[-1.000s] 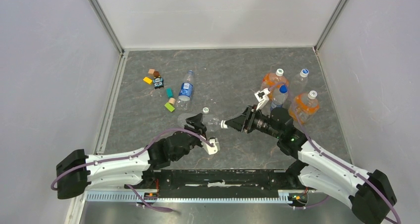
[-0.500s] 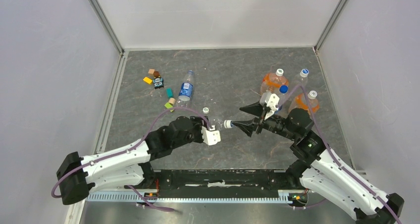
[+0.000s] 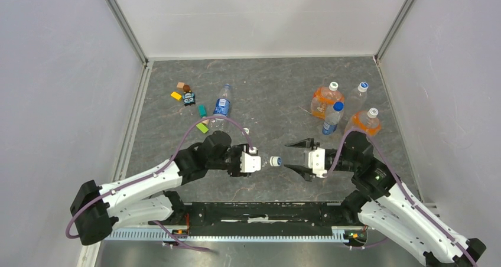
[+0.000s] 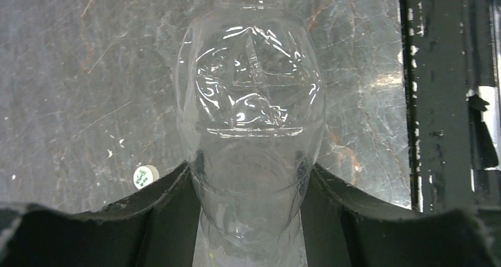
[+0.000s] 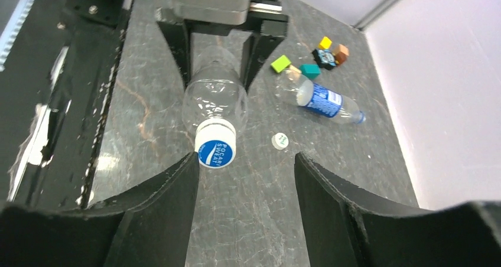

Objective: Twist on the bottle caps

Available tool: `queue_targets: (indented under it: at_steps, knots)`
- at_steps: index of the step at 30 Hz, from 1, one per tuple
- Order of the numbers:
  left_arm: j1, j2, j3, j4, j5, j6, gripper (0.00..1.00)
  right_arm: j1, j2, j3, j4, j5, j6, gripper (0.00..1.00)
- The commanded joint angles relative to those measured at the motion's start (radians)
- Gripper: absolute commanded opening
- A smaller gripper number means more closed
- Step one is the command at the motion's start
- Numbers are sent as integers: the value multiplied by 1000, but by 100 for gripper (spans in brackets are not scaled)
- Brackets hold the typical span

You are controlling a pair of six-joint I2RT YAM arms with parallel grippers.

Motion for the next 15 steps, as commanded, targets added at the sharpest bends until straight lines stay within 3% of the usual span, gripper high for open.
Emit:
queue_targets:
  at_steps: [1,15]
  knots:
    - [9,10,48,-11,106,-38,2,0,37,59,-96,-130,-194,64]
    - [21,20,58,-18,158,-41,2,14,88,66,-113,-173,-207,56]
